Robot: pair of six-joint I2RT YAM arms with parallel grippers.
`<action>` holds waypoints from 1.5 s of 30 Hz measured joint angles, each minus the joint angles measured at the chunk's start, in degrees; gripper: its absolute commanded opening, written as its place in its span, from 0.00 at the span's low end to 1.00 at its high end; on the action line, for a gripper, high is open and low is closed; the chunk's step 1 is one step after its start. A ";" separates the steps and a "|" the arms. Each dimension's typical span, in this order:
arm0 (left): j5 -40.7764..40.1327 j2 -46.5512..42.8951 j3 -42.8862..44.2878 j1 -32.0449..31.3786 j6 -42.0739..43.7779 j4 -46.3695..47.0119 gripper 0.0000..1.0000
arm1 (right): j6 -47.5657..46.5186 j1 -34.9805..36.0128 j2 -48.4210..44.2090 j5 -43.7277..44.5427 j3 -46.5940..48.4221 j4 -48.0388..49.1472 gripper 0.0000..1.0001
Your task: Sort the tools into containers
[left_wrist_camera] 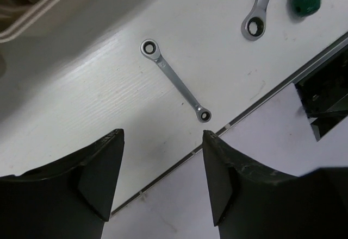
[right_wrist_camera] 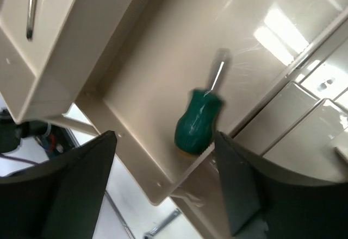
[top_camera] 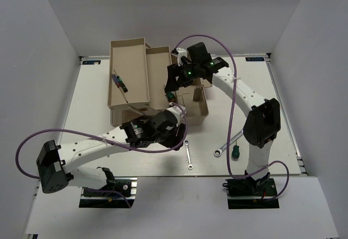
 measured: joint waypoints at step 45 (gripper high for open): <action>0.74 13.46 -8.07 -3.43 -0.96 15.19 0.75 | -16.41 -20.35 -22.97 23.89 -54.01 -23.32 0.60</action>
